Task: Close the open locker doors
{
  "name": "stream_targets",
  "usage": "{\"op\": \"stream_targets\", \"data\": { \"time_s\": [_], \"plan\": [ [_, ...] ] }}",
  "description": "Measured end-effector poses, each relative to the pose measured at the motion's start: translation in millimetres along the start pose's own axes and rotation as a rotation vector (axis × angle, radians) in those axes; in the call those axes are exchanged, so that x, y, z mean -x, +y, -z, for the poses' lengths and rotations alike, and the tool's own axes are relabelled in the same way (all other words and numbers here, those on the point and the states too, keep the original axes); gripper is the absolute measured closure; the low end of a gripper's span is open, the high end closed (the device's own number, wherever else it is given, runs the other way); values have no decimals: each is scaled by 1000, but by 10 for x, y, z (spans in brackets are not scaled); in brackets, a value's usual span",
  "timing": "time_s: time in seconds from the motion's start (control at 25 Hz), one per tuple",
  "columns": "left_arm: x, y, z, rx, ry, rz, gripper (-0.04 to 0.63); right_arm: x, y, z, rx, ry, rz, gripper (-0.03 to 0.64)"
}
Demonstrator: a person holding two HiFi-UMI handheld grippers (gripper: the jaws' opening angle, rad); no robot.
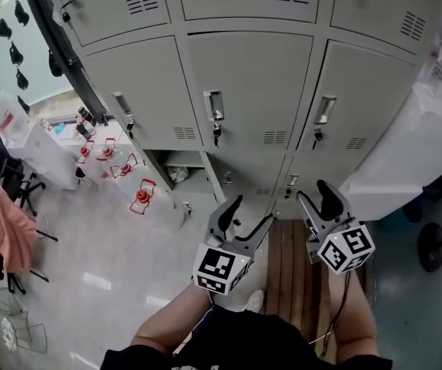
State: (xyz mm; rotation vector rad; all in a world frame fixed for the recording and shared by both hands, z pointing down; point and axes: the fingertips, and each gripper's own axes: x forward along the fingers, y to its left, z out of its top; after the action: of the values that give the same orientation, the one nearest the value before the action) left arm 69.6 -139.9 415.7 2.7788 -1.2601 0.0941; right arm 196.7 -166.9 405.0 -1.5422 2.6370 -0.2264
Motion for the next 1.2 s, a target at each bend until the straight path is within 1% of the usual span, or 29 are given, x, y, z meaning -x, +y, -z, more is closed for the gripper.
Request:
{"op": "stream_targets", "data": {
  "time_s": [0.12,0.24,0.32,0.44,0.6,0.76,1.0,1.2],
  "plan": [
    [80,277,205,9,33,-43,270,-157,154,213,-24,11,-10,364],
    [135,523,442,-4,68,-76,265,-291,248,439,-46,19,3,362],
    [158,657,598,-13,92,-89,262,-366,297,629,-69,35,14,360],
    [172,804,866,-6,130,-104,261,-438,357,926,-105,70,35,361],
    [145,927,1222,15,173,-134,258,-472,399,1280,-147,102,69,362],
    [76,1019,1502,27,199,-157,258,-516,464,1550,-138,135,90,364],
    [-51,1142,1870,53,238,-189,258,-536,551,1838,-140,179,73,365],
    [-150,1176,2034,57,250,-197,258,-559,537,1966,-135,202,57,370]
  ]
}}
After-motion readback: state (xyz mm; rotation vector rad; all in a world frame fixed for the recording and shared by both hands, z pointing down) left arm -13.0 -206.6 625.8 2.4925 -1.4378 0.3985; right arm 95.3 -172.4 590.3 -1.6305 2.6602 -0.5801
